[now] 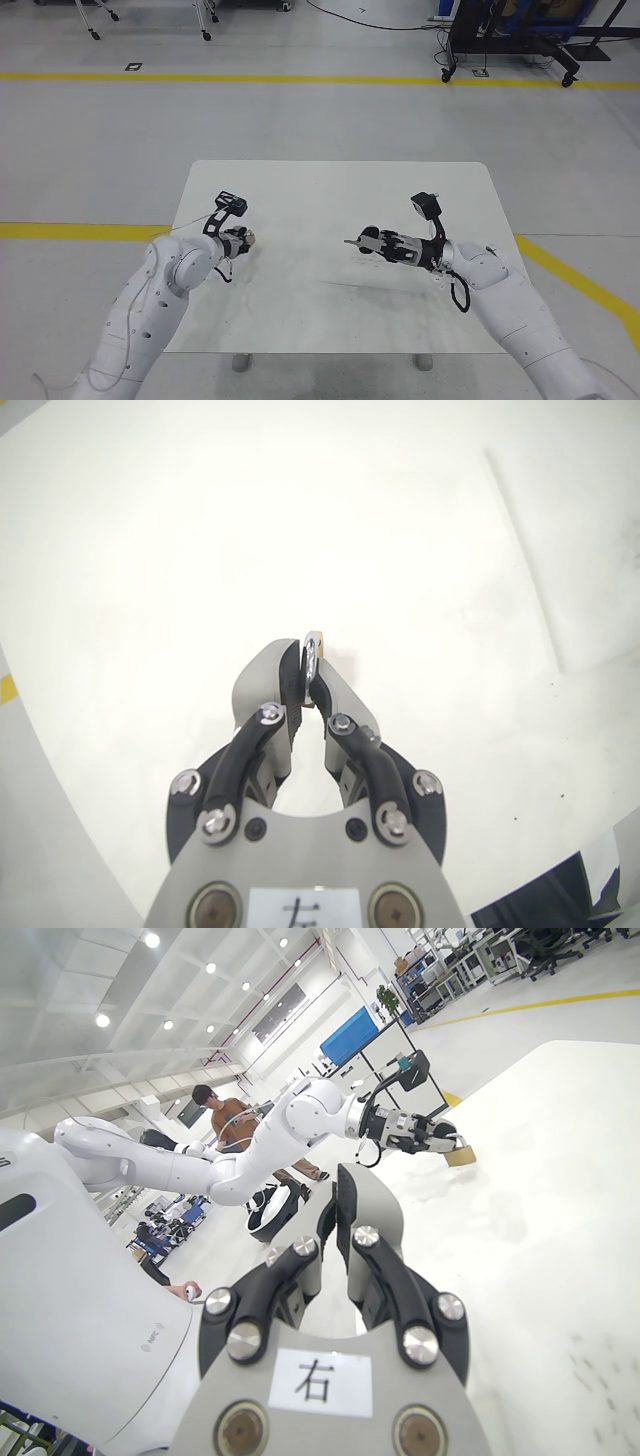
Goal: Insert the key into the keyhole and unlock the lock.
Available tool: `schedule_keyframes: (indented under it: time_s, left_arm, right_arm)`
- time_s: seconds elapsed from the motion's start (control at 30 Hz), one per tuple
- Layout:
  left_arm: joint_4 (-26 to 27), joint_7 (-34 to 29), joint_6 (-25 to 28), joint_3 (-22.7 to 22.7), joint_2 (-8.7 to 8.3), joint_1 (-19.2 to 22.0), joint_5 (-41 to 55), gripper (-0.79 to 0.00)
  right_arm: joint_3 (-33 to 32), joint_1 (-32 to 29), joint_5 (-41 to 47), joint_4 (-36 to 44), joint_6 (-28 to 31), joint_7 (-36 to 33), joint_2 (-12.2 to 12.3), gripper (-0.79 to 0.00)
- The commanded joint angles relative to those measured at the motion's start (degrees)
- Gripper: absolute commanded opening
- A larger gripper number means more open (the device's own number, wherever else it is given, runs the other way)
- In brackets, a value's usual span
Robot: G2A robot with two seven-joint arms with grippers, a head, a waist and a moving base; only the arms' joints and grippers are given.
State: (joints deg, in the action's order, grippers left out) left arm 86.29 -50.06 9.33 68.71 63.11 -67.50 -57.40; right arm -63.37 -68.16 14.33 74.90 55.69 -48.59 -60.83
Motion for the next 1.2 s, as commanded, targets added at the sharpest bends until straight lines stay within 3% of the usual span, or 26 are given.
schedule_keyframes:
  time_s: [0.0, 0.3, 0.43, 0.63, 0.7, 0.97, 1.07, 1.17]
  left_arm:
    - [1.5, 2.1, -1.0, 1.2, -0.08, -1.1, 1.3, -0.785]
    - [1.5, 2.1, -1.0, 1.2, -0.08, -1.1, 1.3, -0.785]
    - [-0.3, 4.5, -0.4, 3.2, 0.62, -2.5, 18.0, -0.785]
    - [-6.2, 2.7, -0.5, 2.6, 1.73, 1.5, 33.4, -0.785]
    - [-7.7, 1.5, 0.2, 1.8, 1.87, 3.4, 33.9, -0.785]
    - [-7.6, 2.9, 0.0, 1.9, 1.95, 2.8, 35.0, -0.785]
    - [-10.1, 3.7, 0.3, 2.2, 2.46, 2.4, 43.5, -0.785]
    - [-14.9, 3.6, 1.5, 1.4, 3.33, 3.8, 52.9, -0.785]
  right_arm:
    - [0.0, 0.0, 0.0, 0.0, 0.0, 0.0, 0.0, -0.785]
    - [0.0, 0.0, 0.0, 0.0, 0.0, 0.0, 0.0, -0.785]
    - [0.1, -0.1, -1.4, 0.7, -1.7, 0.6, 0.0, -0.785]
    - [0.5, -0.5, -4.5, 2.6, -4.4, 4.0, -0.2, -0.785]
    - [0.5, -0.5, -4.7, 2.9, -4.5, 4.5, -0.2, -0.785]
    - [0.5, -0.5, -4.7, 2.9, -4.5, 4.5, -0.2, -0.785]
    - [0.5, -0.5, -4.7, 2.9, -4.5, 4.5, -0.2, -0.785]
    - [0.9, -0.3, -8.7, 3.8, -9.3, 7.6, -0.5, -0.785]
